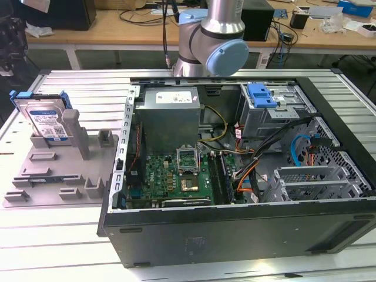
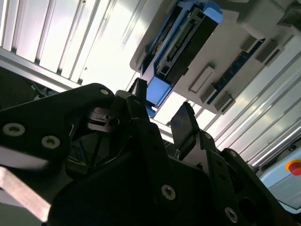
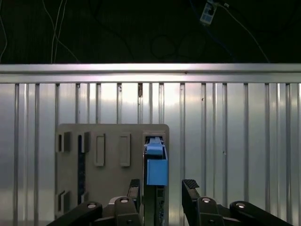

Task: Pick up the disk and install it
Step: 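Pick up the disk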

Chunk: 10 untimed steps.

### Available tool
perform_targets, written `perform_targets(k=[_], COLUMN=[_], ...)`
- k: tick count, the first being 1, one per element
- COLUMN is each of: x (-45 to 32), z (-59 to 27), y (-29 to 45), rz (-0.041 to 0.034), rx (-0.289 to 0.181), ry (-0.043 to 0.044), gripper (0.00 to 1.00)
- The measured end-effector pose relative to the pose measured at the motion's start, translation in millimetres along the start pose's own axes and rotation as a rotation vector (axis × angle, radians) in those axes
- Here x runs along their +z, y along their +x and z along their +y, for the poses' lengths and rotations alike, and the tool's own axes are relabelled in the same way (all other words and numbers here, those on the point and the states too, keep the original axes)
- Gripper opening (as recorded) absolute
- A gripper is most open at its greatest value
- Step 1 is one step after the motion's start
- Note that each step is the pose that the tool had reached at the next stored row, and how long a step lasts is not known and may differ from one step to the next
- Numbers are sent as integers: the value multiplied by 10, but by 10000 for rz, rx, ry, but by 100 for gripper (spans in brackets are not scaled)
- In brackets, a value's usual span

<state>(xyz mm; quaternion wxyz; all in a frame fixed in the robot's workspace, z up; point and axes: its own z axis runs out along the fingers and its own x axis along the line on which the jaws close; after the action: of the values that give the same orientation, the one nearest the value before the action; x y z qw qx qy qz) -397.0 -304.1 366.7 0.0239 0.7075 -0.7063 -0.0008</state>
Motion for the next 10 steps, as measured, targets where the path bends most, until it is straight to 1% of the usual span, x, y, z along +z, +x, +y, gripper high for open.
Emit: perform_targets(k=[4, 10], x=[27, 77], z=[15, 18], y=[25, 35], rz=[-2, -2], rx=[18, 56], ry=[11, 75], gripper=[48, 48])
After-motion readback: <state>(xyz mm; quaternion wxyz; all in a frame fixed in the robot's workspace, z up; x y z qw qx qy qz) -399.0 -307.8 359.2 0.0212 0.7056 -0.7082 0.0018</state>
